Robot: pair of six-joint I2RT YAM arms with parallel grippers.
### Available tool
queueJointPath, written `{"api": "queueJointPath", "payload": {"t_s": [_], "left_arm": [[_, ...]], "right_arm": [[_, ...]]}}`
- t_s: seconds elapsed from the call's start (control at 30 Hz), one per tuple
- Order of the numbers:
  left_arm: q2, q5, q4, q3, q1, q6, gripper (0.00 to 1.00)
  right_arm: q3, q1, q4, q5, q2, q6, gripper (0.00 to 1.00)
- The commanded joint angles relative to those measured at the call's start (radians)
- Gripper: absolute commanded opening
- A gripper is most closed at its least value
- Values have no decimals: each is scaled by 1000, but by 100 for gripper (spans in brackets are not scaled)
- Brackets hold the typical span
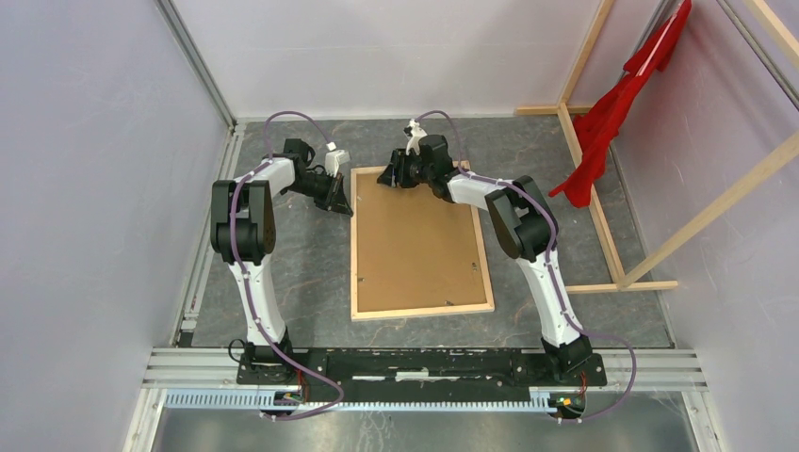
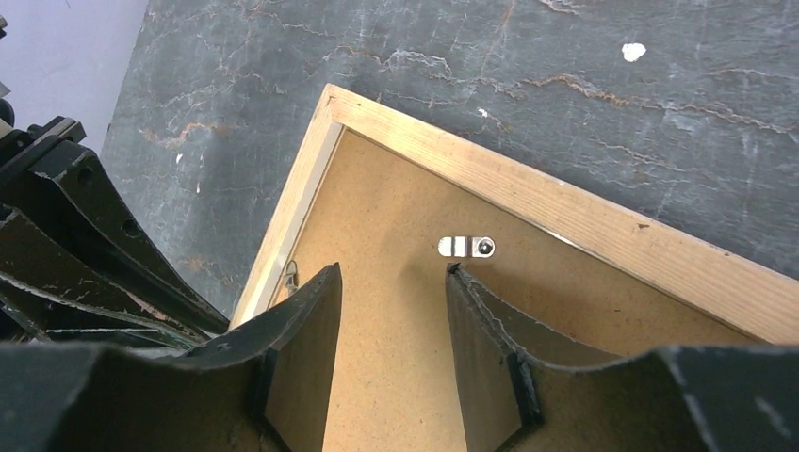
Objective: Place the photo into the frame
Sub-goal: Install the photo frame at the center of the board.
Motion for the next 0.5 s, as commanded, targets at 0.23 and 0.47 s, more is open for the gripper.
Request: {"api": "queueJointPath", "payload": {"t_s": [0.23,0.47], "left_arm": [[3,-73,-6,-23,-16,57,19],[3,-76,-6,-26,-15,61,19]], "right_arm": [[64,2,-8,47,51,12,50],[79,3,0,61,70,23,49]]}}
